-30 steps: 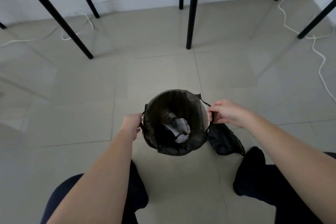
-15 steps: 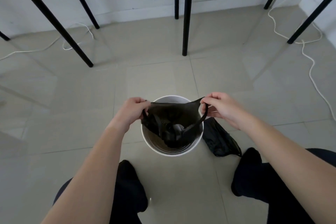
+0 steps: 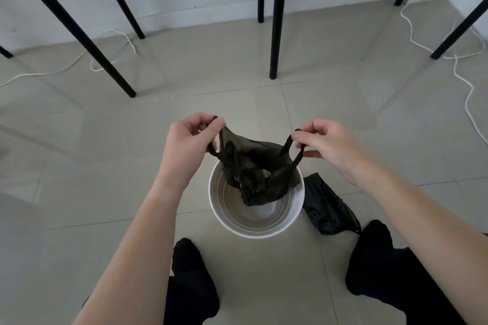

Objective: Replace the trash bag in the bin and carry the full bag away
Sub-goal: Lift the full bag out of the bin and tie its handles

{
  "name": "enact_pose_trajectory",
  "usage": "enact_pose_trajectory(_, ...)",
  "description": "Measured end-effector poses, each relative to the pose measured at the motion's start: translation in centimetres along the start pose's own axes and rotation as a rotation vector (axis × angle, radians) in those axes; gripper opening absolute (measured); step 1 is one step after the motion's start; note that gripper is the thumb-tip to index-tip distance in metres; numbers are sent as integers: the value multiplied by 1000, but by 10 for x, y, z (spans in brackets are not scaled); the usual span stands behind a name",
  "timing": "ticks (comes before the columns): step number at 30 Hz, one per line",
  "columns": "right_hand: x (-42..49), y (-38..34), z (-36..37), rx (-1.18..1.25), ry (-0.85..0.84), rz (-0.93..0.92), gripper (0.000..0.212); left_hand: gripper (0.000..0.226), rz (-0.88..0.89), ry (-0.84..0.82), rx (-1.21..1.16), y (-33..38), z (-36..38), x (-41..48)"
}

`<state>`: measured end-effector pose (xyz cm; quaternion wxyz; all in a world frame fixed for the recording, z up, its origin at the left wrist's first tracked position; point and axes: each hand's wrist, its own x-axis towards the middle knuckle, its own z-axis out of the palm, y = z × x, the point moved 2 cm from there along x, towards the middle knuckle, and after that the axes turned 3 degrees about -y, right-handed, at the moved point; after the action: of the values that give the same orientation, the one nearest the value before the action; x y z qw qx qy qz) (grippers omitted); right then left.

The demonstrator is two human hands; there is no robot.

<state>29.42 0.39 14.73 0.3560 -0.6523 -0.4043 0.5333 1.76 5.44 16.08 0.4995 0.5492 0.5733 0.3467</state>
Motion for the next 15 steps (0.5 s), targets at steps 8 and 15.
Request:
enact_pose_trajectory(8,12,-13,-2,197,-144,-148,15,24,15,97,-113,-3,4,14)
enact_pose_trajectory(15,12,-11,7,89,-208,-189,46,24,25,-35,-321,-2,10,19)
